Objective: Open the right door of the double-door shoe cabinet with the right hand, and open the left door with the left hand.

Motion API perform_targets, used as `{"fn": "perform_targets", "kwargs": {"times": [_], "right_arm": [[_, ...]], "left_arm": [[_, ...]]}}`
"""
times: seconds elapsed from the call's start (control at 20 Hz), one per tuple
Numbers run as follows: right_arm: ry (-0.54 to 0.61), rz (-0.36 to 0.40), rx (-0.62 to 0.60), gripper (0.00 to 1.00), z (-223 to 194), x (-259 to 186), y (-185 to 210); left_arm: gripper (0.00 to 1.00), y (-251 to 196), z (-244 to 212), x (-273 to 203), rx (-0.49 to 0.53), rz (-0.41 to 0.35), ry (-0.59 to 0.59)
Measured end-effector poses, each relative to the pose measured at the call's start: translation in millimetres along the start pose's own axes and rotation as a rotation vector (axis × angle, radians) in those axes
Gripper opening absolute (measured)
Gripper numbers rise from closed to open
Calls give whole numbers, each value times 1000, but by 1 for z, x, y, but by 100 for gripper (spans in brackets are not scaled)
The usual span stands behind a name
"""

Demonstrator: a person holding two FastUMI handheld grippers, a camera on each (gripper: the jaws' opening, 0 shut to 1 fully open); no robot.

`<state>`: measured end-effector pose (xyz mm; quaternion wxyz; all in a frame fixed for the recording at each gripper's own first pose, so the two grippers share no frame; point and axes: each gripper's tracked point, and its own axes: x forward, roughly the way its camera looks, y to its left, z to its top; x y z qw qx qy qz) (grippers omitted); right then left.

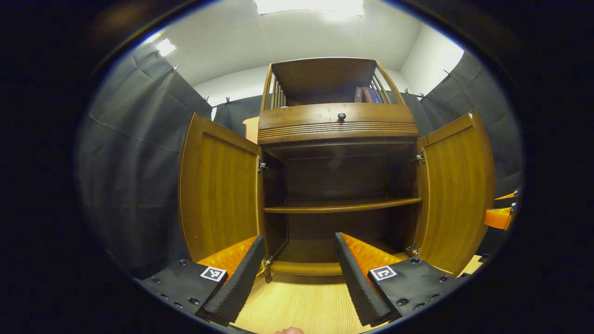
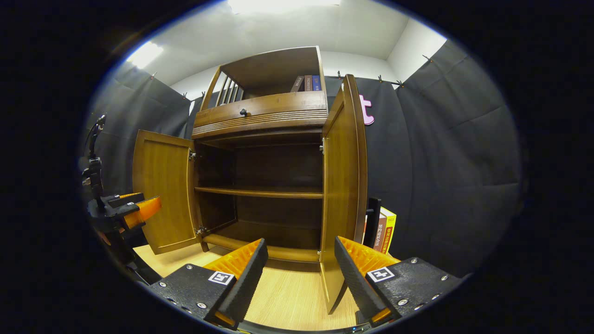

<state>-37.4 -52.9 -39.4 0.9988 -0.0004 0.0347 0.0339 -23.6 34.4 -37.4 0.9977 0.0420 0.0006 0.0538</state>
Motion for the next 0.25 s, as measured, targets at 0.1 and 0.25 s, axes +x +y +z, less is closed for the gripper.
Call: {"fn": "perform_targets", "kwargs": {"times": [0.1,0.25], "right_arm": [[-2,-1,2,89,1,1,0],[-6,-1,7,89,2,4,1]], "left_arm": [[98,-2,1,2,3,-7,-5],[98,-2,2,5,-1,-10,-7]]}}
